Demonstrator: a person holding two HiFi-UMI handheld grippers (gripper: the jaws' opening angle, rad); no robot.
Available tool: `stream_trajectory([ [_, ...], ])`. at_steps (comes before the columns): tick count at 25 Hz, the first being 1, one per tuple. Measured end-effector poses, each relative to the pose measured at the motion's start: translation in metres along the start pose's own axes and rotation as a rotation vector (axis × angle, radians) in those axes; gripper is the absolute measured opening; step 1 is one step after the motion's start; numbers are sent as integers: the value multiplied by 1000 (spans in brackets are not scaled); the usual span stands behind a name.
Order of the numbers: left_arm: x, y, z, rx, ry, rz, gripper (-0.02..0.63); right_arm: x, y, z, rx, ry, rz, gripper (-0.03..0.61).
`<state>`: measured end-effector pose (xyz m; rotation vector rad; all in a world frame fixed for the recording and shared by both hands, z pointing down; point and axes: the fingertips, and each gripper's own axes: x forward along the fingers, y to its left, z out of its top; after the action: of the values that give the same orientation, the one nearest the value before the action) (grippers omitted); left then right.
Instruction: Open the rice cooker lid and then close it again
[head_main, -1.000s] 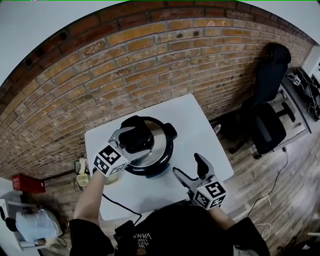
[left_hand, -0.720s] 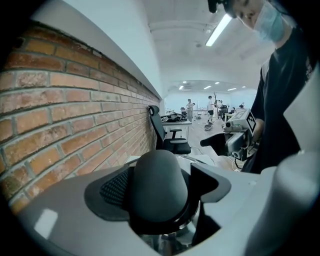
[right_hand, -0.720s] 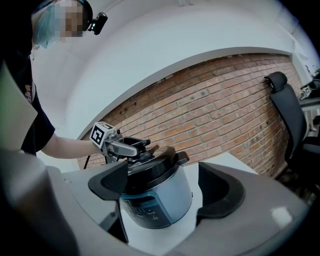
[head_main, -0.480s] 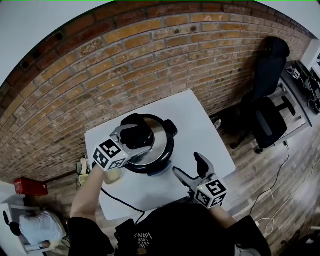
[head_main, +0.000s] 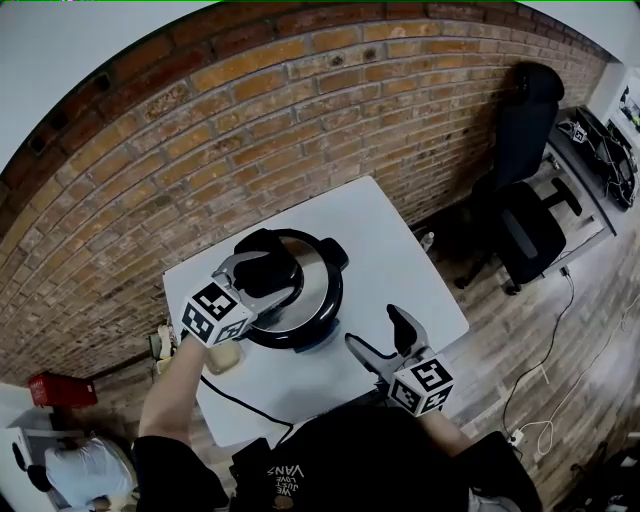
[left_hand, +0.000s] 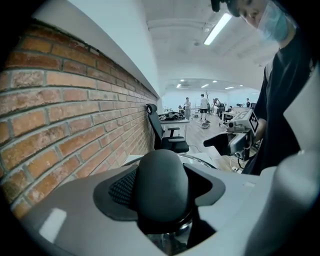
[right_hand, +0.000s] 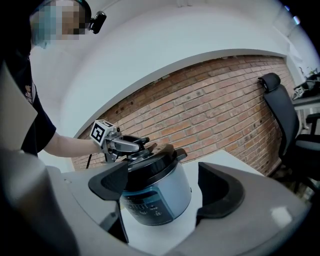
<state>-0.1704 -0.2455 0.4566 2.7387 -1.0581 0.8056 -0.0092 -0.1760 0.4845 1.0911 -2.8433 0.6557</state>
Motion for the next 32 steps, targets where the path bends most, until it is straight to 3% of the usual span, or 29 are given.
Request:
stream_trajectory([
  [6,-3,-2,-2,55,13,-84,284,-9,1,-4,2,-2,-37,430],
  [24,-1,-15,-2,277,4,-442,284,-37,3,-14,8,-12,-152,430],
  [32,-3,-16,-1,279,-16,-448,282,-41,4,-19,12,6,-178,430],
])
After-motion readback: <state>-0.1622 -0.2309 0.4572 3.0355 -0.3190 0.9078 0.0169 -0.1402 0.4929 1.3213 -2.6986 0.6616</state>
